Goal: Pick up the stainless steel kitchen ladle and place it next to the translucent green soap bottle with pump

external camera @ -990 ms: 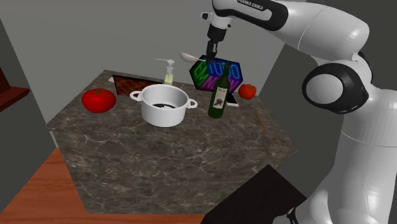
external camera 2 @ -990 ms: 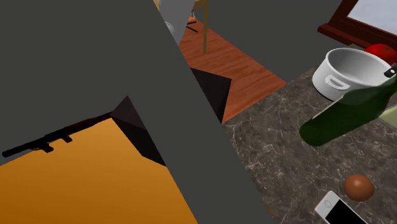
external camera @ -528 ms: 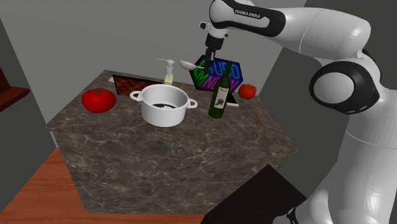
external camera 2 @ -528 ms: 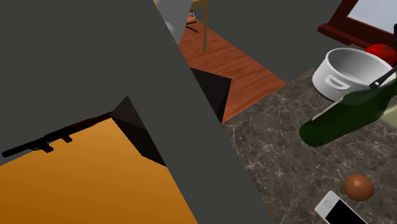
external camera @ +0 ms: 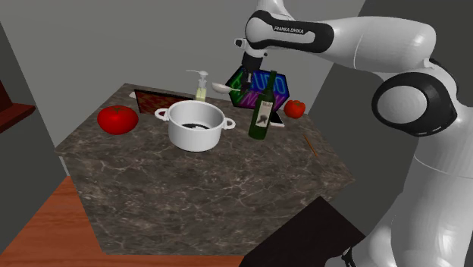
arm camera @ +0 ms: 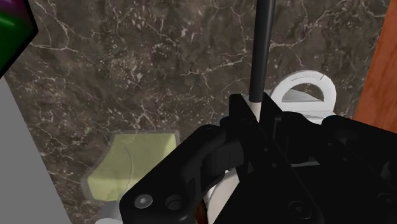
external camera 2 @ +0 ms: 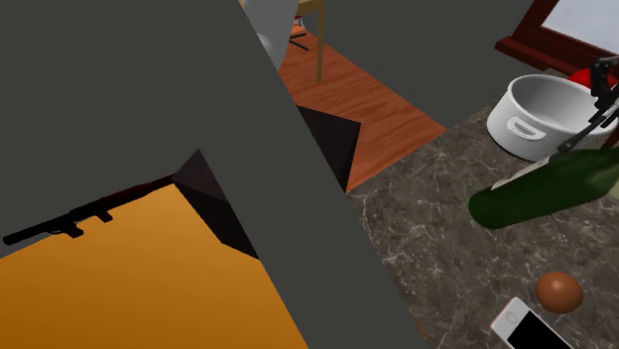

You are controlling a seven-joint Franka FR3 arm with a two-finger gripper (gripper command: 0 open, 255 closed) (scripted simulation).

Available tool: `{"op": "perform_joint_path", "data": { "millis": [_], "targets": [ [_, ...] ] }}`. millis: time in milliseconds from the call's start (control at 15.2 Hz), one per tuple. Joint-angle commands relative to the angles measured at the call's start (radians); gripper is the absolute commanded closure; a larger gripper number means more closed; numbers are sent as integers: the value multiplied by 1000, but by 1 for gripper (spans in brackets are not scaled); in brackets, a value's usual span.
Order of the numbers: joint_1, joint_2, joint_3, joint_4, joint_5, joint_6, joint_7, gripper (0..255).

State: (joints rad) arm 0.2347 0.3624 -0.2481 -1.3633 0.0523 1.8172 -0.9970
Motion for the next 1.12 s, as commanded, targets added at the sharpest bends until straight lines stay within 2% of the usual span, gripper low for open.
{"op": "perform_joint_path", "data": {
  "millis": [0,1056],
  "targets": [
    [1,-5,0,-38,-1,33,0,255],
    [7,17,5,-222,6,239,-2,255]
  ]
}}
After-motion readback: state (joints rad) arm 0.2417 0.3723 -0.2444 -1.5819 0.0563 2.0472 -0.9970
